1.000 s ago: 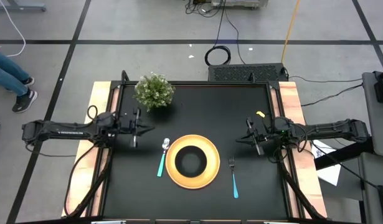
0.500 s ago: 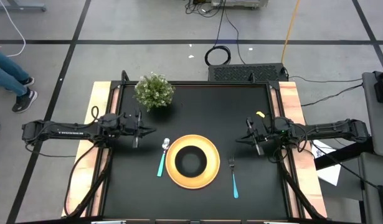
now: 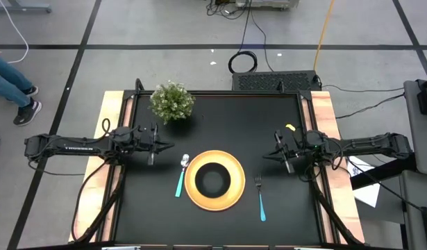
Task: Set table place
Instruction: Put the blue fork on the yellow plate to the right of the black bowl
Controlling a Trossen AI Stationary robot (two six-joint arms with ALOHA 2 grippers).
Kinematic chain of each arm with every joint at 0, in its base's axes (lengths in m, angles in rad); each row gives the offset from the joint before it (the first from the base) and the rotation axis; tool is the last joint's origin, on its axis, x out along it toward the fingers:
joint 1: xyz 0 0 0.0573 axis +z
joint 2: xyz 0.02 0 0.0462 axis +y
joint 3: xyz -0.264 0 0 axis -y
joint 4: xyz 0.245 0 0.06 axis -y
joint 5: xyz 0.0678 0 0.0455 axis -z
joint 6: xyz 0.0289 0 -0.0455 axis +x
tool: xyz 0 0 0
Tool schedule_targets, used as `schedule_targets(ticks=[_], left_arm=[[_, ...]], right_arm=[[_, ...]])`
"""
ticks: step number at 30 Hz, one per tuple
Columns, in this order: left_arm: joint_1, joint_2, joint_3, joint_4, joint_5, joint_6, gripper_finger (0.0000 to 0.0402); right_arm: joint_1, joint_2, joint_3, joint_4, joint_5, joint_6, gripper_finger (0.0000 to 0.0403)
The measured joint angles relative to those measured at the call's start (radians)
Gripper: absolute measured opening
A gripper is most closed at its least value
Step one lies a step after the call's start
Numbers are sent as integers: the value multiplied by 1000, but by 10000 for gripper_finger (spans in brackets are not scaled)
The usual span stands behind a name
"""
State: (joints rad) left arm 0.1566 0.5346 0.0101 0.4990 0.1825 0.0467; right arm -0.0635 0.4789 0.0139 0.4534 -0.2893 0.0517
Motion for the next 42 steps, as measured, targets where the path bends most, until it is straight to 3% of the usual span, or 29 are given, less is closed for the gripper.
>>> schedule_targets(ticks=[10, 18, 22, 28, 34, 37, 42], left_arm=[[0, 0, 0, 7, -1, -4, 3], [-1, 0, 0, 6, -1, -2, 3], [-1, 0, 0, 6, -1, -26, 8], [0, 0, 0, 6, -2, -30, 15], [0, 0, 0, 4, -3, -23, 3], [0, 0, 0, 4, -3, -22, 7], [0, 0, 0, 6, -28, -23, 25]], right_arm=[[0, 0, 0, 2, 0, 55, 0], [1, -1, 29, 149, -35, 80, 0], [22, 9, 110, 20, -23, 82, 5], [66, 45, 286, -279, 108, 103, 26], [98, 92, 448, -524, 184, 189, 76], [104, 97, 466, -541, 168, 200, 104], [119, 98, 451, -511, 19, 248, 128]])
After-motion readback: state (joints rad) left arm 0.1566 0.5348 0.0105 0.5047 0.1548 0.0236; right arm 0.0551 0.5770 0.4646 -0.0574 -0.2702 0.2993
